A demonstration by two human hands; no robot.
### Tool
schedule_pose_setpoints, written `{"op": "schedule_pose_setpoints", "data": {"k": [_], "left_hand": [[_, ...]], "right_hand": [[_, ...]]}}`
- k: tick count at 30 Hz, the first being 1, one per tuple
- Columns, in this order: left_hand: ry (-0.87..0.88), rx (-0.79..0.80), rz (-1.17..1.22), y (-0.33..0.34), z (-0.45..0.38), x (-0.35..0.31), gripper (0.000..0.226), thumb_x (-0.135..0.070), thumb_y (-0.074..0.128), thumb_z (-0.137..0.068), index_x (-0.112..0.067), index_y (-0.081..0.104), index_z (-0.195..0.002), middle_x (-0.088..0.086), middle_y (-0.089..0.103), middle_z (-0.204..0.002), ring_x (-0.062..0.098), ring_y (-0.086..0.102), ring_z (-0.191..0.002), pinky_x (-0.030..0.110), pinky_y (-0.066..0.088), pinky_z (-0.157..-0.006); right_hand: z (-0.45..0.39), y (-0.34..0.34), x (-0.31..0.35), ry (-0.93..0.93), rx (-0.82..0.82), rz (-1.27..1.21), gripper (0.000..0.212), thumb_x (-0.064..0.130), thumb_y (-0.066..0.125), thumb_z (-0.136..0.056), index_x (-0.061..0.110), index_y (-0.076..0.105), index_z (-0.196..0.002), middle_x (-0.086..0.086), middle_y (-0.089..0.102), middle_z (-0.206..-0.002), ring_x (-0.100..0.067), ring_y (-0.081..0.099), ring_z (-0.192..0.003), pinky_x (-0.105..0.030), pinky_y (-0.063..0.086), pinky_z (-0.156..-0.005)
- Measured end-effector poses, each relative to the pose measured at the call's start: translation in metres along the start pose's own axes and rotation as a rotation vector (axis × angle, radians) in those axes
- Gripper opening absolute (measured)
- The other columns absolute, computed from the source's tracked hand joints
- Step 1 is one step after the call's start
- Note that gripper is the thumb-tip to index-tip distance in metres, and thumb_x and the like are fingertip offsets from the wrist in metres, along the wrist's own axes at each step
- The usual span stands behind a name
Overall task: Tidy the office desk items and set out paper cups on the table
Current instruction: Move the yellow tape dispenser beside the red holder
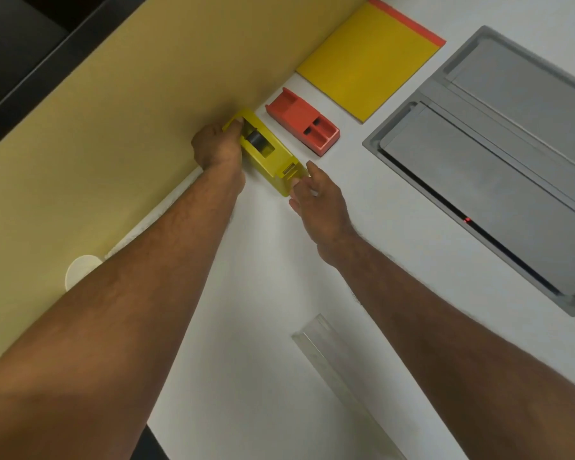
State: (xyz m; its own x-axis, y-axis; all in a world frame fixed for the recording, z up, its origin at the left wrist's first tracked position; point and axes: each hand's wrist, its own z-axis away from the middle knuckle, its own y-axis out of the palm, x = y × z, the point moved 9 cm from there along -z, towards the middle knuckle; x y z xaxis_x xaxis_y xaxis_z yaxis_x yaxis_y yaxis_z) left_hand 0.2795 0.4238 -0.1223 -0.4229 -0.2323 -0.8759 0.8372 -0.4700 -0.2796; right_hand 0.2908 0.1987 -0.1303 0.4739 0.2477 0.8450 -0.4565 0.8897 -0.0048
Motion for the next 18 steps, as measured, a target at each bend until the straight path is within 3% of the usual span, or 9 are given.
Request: {"op": "schedule_pose_setpoints", "data": {"k": [3, 7, 14, 18], "left_hand": [[0.049, -0.041, -0.073, -0.006, 0.015, -0.001, 0.028, -0.032, 0.076, -0.086, -0.007, 0.067, -0.096, 0.001, 0.068, -0.092, 0.019, 0.064, -0.084, 0.024, 0.051, -0.066], [0.041, -0.070, -0.102, -0.015, 0.051, 0.012, 0.048, -0.036, 0.070, -0.090, -0.011, 0.060, -0.129, 0.003, 0.064, -0.129, 0.018, 0.061, -0.110, 0.027, 0.050, -0.092], [0.052, -0.038, -0.161, -0.025, 0.141, 0.029, 0.044, -0.032, 0.068, -0.093, -0.015, 0.057, -0.133, 0.002, 0.056, -0.139, 0.020, 0.055, -0.124, 0.030, 0.048, -0.100], [0.098, 0.066, -0.228, -0.017, 0.210, 0.036, 0.040, -0.029, 0.067, -0.093, -0.013, 0.059, -0.129, 0.005, 0.058, -0.136, 0.023, 0.058, -0.123, 0.038, 0.049, -0.107]], "right_hand": [[0.011, -0.013, -0.004, -0.005, -0.019, -0.010, 0.054, 0.028, 0.053, -0.105, 0.025, 0.034, -0.156, -0.005, 0.044, -0.156, -0.028, 0.052, -0.137, -0.046, 0.047, -0.112], [0.038, -0.057, -0.014, -0.053, -0.123, 0.012, 0.046, 0.024, 0.056, -0.103, 0.020, 0.048, -0.149, -0.007, 0.053, -0.147, -0.026, 0.056, -0.132, -0.046, 0.049, -0.110], [0.118, -0.146, -0.039, -0.084, -0.334, 0.082, 0.033, 0.025, 0.058, -0.102, 0.020, 0.062, -0.135, 0.002, 0.064, -0.133, -0.018, 0.066, -0.110, -0.043, 0.056, -0.100], [0.179, -0.188, -0.055, -0.161, -0.441, 0.188, 0.030, 0.020, 0.056, -0.103, 0.016, 0.064, -0.131, 0.001, 0.065, -0.131, -0.008, 0.064, -0.099, -0.017, 0.052, -0.091]]}}
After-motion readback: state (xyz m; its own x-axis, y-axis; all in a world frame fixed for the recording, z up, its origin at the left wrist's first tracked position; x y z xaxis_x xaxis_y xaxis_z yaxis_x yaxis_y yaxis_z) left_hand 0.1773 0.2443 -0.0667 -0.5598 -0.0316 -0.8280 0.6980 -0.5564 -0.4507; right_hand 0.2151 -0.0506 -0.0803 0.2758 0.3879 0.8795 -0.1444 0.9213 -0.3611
